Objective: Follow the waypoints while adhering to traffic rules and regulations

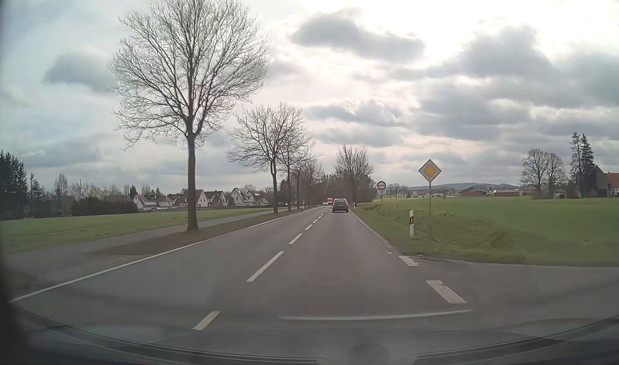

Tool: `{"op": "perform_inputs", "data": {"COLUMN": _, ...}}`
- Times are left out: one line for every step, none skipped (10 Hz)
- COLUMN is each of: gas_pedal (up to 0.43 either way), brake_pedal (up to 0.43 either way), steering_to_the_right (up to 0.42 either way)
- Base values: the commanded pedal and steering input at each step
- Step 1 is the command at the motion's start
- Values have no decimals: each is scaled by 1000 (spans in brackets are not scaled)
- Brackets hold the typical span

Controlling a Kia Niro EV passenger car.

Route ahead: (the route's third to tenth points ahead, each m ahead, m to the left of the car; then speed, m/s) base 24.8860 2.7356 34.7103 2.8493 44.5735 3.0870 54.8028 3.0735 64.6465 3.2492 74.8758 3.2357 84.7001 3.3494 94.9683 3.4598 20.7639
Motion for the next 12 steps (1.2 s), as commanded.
{"op": "perform_inputs", "data": {"gas_pedal": 248, "brake_pedal": 0, "steering_to_the_right": 5}}
{"op": "perform_inputs", "data": {"gas_pedal": 248, "brake_pedal": 0, "steering_to_the_right": 5}}
{"op": "perform_inputs", "data": {"gas_pedal": 248, "brake_pedal": 0, "steering_to_the_right": 5}}
{"op": "perform_inputs", "data": {"gas_pedal": 248, "brake_pedal": 0, "steering_to_the_right": 5}}
{"op": "perform_inputs", "data": {"gas_pedal": 248, "brake_pedal": 0, "steering_to_the_right": 5}}
{"op": "perform_inputs", "data": {"gas_pedal": 248, "brake_pedal": 0, "steering_to_the_right": 5}}
{"op": "perform_inputs", "data": {"gas_pedal": 248, "brake_pedal": 0, "steering_to_the_right": 5}}
{"op": "perform_inputs", "data": {"gas_pedal": 248, "brake_pedal": 0, "steering_to_the_right": 5}}
{"op": "perform_inputs", "data": {"gas_pedal": 248, "brake_pedal": 0, "steering_to_the_right": 5}}
{"op": "perform_inputs", "data": {"gas_pedal": 248, "brake_pedal": 0, "steering_to_the_right": 5}}
{"op": "perform_inputs", "data": {"gas_pedal": 248, "brake_pedal": 0, "steering_to_the_right": 5}}
{"op": "perform_inputs", "data": {"gas_pedal": 248, "brake_pedal": 0, "steering_to_the_right": 5}}
